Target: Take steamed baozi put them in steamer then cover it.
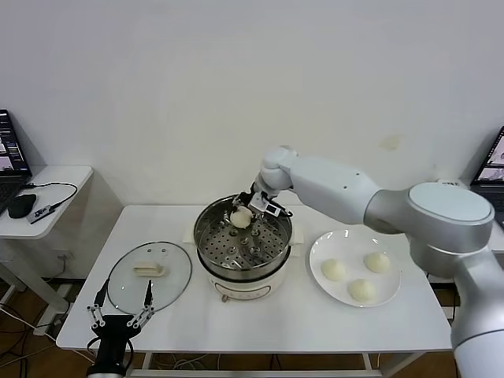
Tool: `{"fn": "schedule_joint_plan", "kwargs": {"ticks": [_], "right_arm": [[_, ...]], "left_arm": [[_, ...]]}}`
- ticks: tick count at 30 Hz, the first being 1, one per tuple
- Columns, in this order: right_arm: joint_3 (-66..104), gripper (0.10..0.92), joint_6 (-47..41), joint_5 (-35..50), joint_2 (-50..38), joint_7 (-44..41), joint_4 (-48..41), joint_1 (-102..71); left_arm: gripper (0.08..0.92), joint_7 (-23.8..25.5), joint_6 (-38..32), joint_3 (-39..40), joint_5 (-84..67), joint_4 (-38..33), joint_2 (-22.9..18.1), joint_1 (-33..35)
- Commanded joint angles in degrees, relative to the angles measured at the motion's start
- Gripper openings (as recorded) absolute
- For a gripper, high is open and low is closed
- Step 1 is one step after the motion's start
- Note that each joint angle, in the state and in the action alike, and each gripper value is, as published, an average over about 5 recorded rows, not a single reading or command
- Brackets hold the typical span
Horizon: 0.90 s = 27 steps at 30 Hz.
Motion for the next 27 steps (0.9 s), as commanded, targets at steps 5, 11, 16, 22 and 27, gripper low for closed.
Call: {"fn": "schedule_joint_plan", "kwargs": {"ticks": [5,11,16,22,27], "right_arm": [[0.75,0.697,4.81,-5.44,2.65,2.62,-5.02,-0.99],[-1.12,0.815,1.92,2.54,-0.66,1.19,1.05,3.87],[-4.53,0.822,-7.57,15.13,-6.98,-4.94,11.44,11.43],[-7.63,0.823,-27.21,26.11,-19.80,-12.71,27.53,19.23],[-8.28,0.823,-40.18,30.40,-30.84,-14.74,36.47,22.04]], "left_arm": [[0.823,-0.03,0.01,-0.03,0.03,-0.41,-0.21,0.25],[0.823,-0.05,0.00,-0.10,-0.03,-1.07,-0.26,0.51],[0.823,-0.05,-0.01,-0.02,-0.09,-1.58,-0.11,0.81],[0.823,-0.12,1.37,0.18,-0.67,-2.75,0.68,1.26],[0.823,-0.33,3.76,0.81,-0.91,-3.69,1.32,1.35]]}}
